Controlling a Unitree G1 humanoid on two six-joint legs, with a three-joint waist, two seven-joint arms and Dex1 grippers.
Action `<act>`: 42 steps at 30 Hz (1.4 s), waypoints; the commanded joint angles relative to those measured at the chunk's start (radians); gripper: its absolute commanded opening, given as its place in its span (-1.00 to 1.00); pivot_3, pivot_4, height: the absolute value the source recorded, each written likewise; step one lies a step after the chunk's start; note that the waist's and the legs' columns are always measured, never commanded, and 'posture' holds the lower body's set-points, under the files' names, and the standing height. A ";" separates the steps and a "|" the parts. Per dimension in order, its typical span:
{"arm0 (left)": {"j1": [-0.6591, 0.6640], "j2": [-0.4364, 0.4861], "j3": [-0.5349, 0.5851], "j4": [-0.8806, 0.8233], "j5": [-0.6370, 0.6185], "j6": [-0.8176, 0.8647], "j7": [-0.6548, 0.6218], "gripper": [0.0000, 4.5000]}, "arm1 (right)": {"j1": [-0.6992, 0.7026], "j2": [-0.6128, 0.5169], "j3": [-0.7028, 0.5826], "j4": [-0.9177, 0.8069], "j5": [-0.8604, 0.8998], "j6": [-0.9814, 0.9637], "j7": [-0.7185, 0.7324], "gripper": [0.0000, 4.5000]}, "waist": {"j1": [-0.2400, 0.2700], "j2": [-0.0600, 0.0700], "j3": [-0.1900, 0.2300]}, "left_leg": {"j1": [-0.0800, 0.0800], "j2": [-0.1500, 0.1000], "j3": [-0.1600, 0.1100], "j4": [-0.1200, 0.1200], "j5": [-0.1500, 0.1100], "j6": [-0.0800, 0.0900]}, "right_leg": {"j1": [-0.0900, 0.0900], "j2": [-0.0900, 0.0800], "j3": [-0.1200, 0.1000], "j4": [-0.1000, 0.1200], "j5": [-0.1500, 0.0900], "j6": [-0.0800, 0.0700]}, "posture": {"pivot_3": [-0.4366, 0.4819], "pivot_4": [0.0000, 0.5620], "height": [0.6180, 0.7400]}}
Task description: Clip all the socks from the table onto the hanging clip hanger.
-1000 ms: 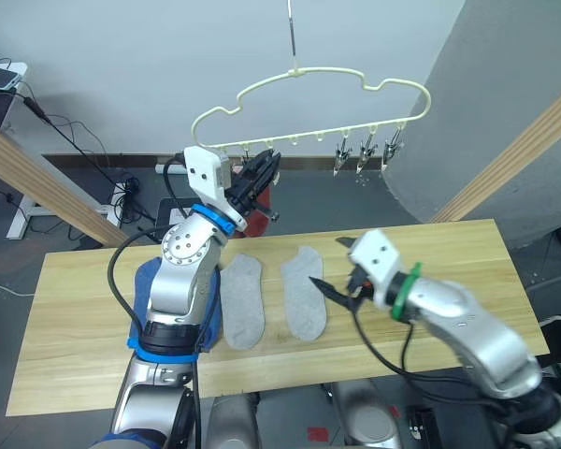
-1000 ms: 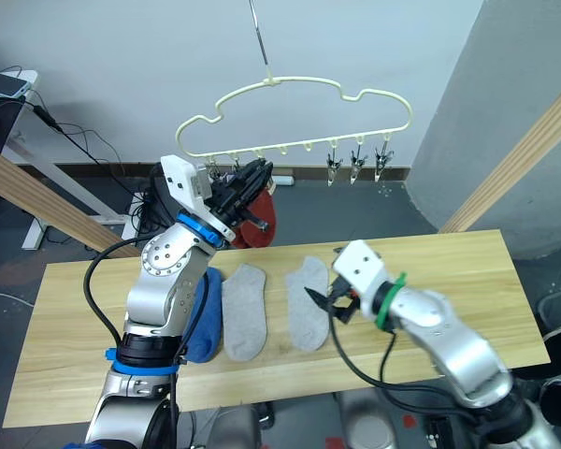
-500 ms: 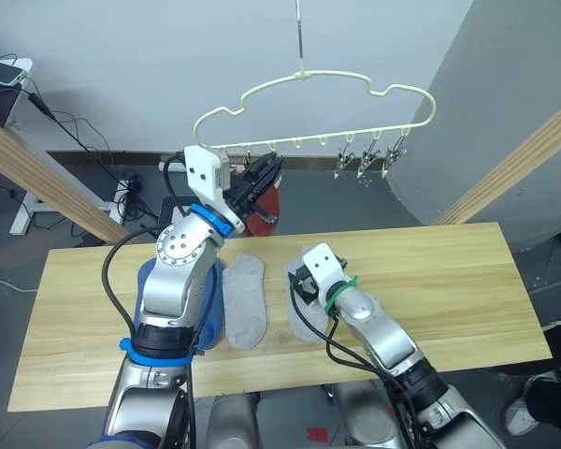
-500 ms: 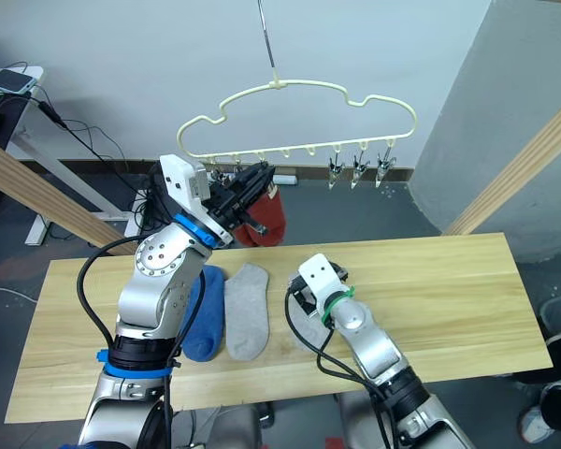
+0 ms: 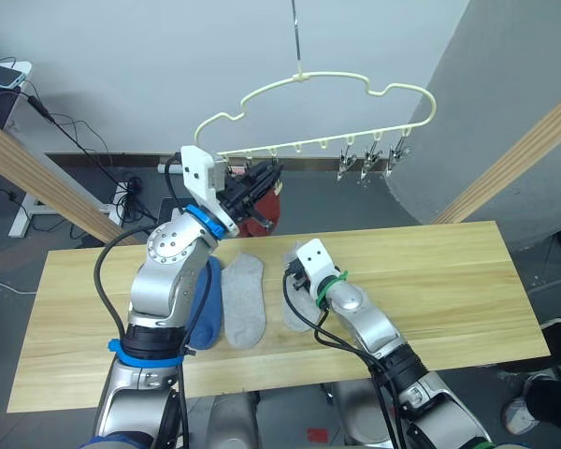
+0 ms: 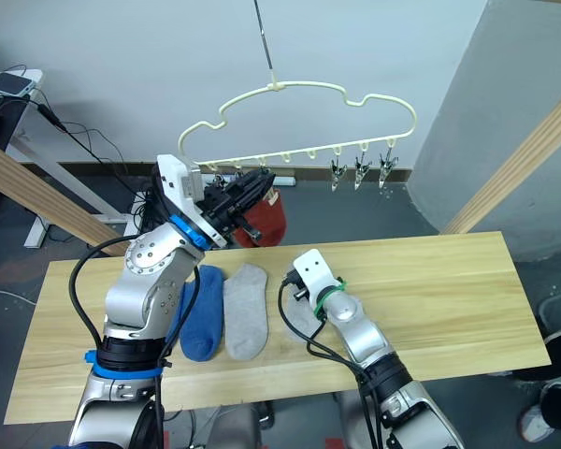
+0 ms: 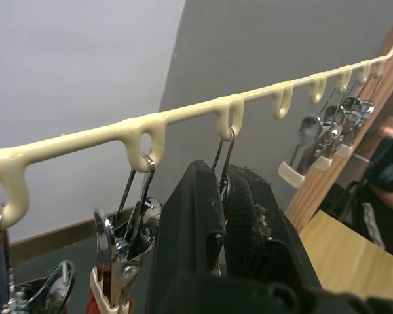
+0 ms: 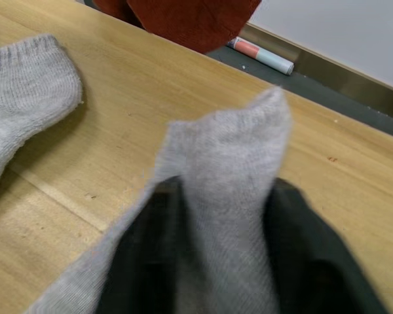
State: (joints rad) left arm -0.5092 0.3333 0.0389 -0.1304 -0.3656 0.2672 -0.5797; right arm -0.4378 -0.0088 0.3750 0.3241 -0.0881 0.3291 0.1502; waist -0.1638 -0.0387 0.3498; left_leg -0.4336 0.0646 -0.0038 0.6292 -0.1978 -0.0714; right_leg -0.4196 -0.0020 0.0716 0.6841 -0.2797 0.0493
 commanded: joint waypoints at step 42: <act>-0.006 0.034 0.033 -0.091 -0.163 0.178 -0.057 -0.96 | -0.081 -0.154 0.060 -0.213 -0.414 -0.499 -0.053 -1.00 | 0.000 0.000 0.000 | -0.001 0.000 0.001 0.000 0.000 0.000 | -0.001 -0.001 0.000 -0.001 0.000 0.000 | -0.68 0.25 0.87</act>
State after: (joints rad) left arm -0.5229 0.3638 0.0700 -0.1861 -0.5186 0.4548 -0.6249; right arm -0.5064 -0.1749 0.4497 0.1310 -0.4968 -0.1460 0.1138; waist -0.1638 -0.0387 0.3499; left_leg -0.4341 0.0645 -0.0028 0.6288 -0.1978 -0.0715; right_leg -0.4203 -0.0026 0.0720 0.6827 -0.2795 0.0493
